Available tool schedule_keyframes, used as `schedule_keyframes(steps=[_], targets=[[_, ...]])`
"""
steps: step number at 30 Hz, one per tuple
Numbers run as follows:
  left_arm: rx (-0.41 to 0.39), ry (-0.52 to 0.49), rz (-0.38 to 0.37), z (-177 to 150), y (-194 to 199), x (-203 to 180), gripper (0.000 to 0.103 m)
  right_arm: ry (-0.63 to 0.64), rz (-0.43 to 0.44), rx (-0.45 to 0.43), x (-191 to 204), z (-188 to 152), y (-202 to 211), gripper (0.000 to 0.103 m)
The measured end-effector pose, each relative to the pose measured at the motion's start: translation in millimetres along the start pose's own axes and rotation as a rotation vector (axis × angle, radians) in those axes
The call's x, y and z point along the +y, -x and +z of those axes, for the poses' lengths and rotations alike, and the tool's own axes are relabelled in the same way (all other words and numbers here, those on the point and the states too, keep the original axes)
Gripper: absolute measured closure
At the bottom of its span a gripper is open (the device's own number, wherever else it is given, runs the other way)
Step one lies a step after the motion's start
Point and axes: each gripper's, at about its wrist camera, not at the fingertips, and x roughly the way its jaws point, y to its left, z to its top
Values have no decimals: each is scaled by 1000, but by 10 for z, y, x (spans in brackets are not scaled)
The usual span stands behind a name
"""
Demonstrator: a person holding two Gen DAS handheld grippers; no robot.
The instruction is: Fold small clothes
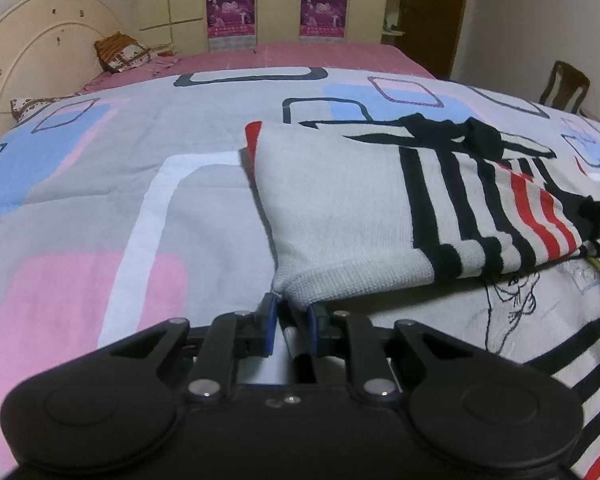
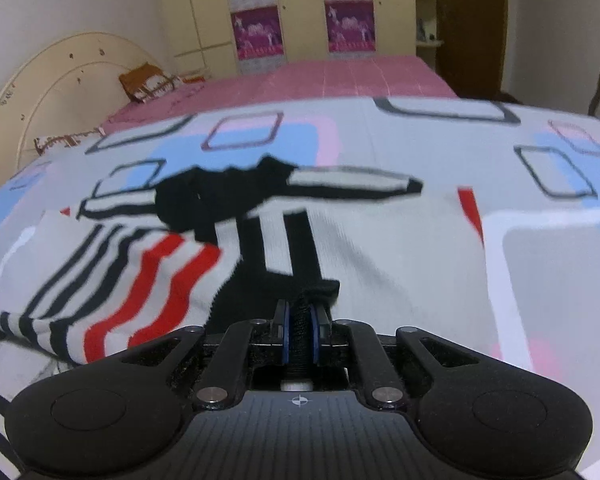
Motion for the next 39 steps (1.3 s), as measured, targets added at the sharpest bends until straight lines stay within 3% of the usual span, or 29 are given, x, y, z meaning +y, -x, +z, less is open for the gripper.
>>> schedule_keyframes(steps=[3, 4, 5, 6, 7, 9, 10, 11, 14, 15, 18, 20, 25, 30, 32, 34, 37, 39], targets=[[23, -33, -24, 33, 40, 18, 77, -7, -11, 18, 1, 45, -12, 93], [13, -22, -13, 35, 132, 44, 66, -11, -23, 12, 9, 108, 14, 82], [-23, -9, -10, 24, 270, 72, 55, -9, -49, -18, 13, 132, 95, 53], [-67, 1, -11, 17, 411, 77, 52, -6, -64, -65, 6, 147, 215, 44], [-108, 14, -13, 28, 521, 50, 51, -7, -50, -107, -3, 160, 329, 43], [-139, 32, -56, 95, 553, -88, 51, -4, -7, -93, 41, 186, 359, 54], [-149, 28, -84, 138, 497, -209, 51, 12, 18, -76, 100, 179, 312, 68], [-145, 18, -106, 174, 413, -324, 51, 23, 35, -53, 163, 170, 246, 73], [-76, -24, -111, 201, 29, -597, 51, 82, 22, 43, 350, 78, -18, 74], [-19, -21, -100, 178, -129, -620, 51, 104, 2, 78, 380, 21, -107, 74], [-10, -17, -130, 211, -170, -585, 47, 144, -14, 73, 405, 63, -61, 74], [-41, 12, -150, 294, -154, -503, 47, 116, -17, 16, 317, 112, 2, 74], [-101, 10, -98, 780, -400, -316, 47, 64, -43, -14, 94, 370, -187, 74], [-79, 29, -59, 1163, -879, -97, 47, 57, -33, -24, 6, 672, -419, 74], [-37, 29, -58, 1186, -1038, -29, 44, 63, -3, 5, -32, 735, -525, 74], [-33, 34, -69, 1166, -1114, 51, 40, 63, -93, 73, -124, 725, -723, 74], [-32, 30, -55, 1175, -1041, 51, 43, 25, -93, 65, -162, 749, -680, 74], [-90, 21, -49, 1163, -831, -44, 41, 27, -96, 6, -20, 764, -514, 73]])
